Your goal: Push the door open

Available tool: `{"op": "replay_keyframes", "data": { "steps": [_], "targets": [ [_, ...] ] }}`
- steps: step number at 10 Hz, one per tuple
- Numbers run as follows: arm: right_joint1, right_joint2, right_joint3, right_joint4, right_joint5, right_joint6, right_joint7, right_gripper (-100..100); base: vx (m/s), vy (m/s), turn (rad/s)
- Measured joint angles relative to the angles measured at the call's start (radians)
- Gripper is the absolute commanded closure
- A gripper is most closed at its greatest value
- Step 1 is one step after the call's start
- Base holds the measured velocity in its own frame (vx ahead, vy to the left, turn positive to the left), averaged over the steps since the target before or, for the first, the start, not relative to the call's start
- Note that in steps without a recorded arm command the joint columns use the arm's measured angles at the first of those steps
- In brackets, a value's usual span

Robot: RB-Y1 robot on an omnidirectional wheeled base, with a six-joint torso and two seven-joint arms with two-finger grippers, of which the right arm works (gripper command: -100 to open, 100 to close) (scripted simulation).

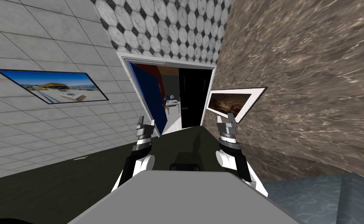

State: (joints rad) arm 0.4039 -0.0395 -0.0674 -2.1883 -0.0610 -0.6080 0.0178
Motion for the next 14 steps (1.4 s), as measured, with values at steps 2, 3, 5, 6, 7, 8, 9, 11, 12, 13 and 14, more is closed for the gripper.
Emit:
{"op": "replay_keyframes", "data": {
  "steps": [2, 3, 5, 6, 7, 8, 9, 11, 12, 13, 14],
  "targets": [
    [-0.019, -0.011, 0.005, 0.043, 0.004, 0.016, -0.002, -100, 0.146, -0.011, 0.047],
    [-0.037, -0.014, 0.008, 0.075, 0.008, 0.020, 0.000, -100, 0.134, -0.022, 0.041],
    [-0.056, -0.024, 0.008, 0.107, 0.009, 0.040, -0.003, -100, 0.096, -0.020, 0.039],
    [-0.063, -0.022, 0.014, 0.126, 0.014, 0.041, -0.001, -100, 0.090, -0.015, 0.036],
    [-0.069, -0.025, 0.016, 0.141, 0.015, 0.045, 0.000, -100, 0.092, -0.016, 0.031],
    [-0.082, -0.029, 0.016, 0.166, 0.016, 0.047, -0.001, -100, 0.120, -0.012, 0.069],
    [-0.094, -0.033, 0.017, 0.192, 0.018, 0.054, -0.003, -100, 0.147, -0.023, 0.054],
    [-0.119, -0.036, 0.022, 0.238, 0.023, 0.069, -0.002, -100, 0.117, -0.034, 0.038],
    [-0.128, -0.040, 0.022, 0.260, 0.024, 0.071, -0.004, -100, 0.099, -0.018, 0.048],
    [-0.144, -0.041, 0.022, 0.282, 0.025, 0.080, -0.004, -100, 0.131, -0.014, 0.073],
    [-0.160, -0.043, 0.024, 0.311, 0.028, 0.090, -0.004, -100, 0.125, -0.019, 0.055]
  ]
}}
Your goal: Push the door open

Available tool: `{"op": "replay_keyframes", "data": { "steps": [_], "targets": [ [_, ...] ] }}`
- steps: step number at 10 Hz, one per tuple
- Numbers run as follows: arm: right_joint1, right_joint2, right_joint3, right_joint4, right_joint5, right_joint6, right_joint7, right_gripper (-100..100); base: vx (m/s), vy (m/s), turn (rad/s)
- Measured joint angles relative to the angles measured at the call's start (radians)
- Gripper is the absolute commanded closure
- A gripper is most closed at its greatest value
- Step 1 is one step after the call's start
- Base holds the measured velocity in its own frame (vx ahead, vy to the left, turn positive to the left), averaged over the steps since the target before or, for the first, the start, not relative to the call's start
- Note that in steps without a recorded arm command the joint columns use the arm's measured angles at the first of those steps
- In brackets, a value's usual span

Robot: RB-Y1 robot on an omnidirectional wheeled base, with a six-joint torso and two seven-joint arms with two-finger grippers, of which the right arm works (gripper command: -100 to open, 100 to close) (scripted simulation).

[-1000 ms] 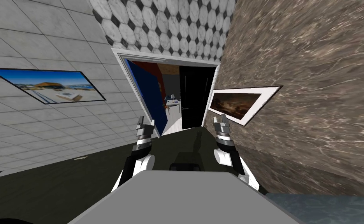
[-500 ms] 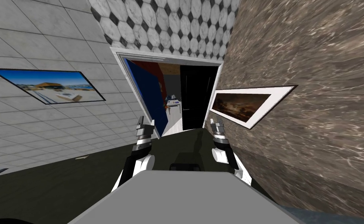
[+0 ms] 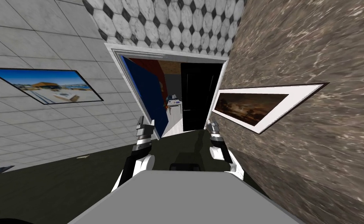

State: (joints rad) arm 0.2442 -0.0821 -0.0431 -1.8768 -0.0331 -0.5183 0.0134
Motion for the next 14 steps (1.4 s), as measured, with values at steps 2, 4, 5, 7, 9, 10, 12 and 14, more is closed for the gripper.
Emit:
{"op": "replay_keyframes", "data": {
  "steps": [2, 4, 5, 7, 9, 10, 12, 14],
  "targets": [
    [-0.024, -0.002, 0.004, 0.045, 0.005, 0.019, 0.000, -100, 0.106, -0.028, 0.042],
    [-0.043, -0.003, 0.007, 0.084, 0.008, 0.031, -0.002, -100, 0.094, -0.026, 0.047],
    [-0.053, -0.003, 0.009, 0.102, 0.010, 0.038, -0.002, -100, 0.104, -0.022, 0.037],
    [-0.080, -0.007, 0.008, 0.155, 0.011, 0.044, -0.006, -100, 0.110, -0.022, 0.059],
    [-0.104, -0.007, 0.013, 0.203, 0.016, 0.065, -0.008, -100, 0.139, -0.028, 0.055],
    [-0.121, -0.007, 0.013, 0.227, 0.017, 0.076, -0.009, -100, 0.106, -0.026, 0.039],
    [-0.141, -0.002, 0.018, 0.263, 0.022, 0.092, -0.008, -100, 0.087, -0.024, 0.045],
    [-0.162, 0.007, 0.022, 0.311, 0.027, 0.096, -0.006, -100, 0.093, -0.043, 0.037]
  ]
}}
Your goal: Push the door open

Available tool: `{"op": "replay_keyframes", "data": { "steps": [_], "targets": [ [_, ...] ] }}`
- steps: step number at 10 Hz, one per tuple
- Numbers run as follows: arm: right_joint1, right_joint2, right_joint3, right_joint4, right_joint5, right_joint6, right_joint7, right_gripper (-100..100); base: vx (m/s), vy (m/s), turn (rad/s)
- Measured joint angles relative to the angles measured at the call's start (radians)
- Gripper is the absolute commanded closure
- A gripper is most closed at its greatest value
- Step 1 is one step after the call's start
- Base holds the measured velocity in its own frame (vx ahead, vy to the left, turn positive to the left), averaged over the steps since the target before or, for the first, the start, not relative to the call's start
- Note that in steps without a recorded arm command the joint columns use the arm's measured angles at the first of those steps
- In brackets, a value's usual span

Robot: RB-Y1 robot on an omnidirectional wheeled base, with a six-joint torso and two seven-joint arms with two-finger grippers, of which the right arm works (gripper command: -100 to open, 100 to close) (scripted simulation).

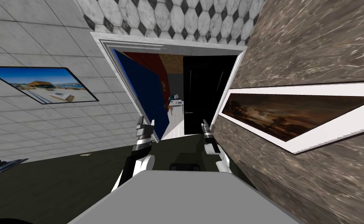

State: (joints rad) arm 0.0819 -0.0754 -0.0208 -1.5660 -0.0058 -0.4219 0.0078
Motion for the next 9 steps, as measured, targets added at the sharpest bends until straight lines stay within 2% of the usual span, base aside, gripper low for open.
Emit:
{"op": "replay_keyframes", "data": {
  "steps": [3, 6, 7, 9],
  "targets": [
    [-0.035, 0.005, 0.003, 0.054, 0.004, 0.026, -0.002, -100, 0.099, -0.023, 0.042],
    [-0.067, 0.013, 0.006, 0.124, 0.009, 0.034, -0.003, -100, 0.102, -0.028, 0.046],
    [-0.075, 0.015, 0.009, 0.140, 0.011, 0.045, -0.006, -100, 0.133, -0.035, 0.062],
    [-0.097, 0.030, 0.013, 0.181, 0.017, 0.061, -0.002, -100, 0.097, -0.035, 0.033]
  ]
}}
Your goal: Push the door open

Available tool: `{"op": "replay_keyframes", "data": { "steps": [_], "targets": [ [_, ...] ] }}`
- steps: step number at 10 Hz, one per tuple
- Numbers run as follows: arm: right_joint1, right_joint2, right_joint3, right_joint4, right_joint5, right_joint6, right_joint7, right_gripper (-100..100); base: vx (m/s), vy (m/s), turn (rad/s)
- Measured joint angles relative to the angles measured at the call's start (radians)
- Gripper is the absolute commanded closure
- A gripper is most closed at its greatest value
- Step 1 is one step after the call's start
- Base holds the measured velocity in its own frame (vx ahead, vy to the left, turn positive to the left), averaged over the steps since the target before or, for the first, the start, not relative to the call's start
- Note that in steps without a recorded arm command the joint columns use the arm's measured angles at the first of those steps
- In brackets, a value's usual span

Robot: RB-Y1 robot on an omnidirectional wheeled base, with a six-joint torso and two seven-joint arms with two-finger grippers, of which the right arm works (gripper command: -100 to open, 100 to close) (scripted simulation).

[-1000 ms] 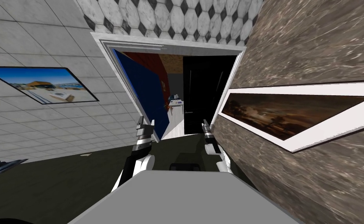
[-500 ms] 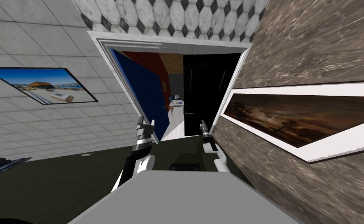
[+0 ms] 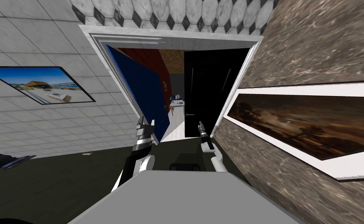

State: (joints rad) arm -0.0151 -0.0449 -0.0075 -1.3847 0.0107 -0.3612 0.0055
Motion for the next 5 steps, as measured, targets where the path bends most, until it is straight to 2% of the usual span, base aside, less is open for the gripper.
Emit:
{"op": "replay_keyframes", "data": {
  "steps": [1, 3, 5],
  "targets": [
    [-0.015, 0.005, 0.000, 0.028, 0.002, 0.000, 0.001, -100, 0.123, -0.039, 0.057],
    [-0.034, 0.014, 0.004, 0.059, 0.005, 0.022, -0.001, -100, 0.115, -0.029, 0.037],
    [-0.052, 0.019, 0.006, 0.095, 0.006, 0.030, -0.005, -100, 0.073, -0.022, 0.029]
  ]
}}
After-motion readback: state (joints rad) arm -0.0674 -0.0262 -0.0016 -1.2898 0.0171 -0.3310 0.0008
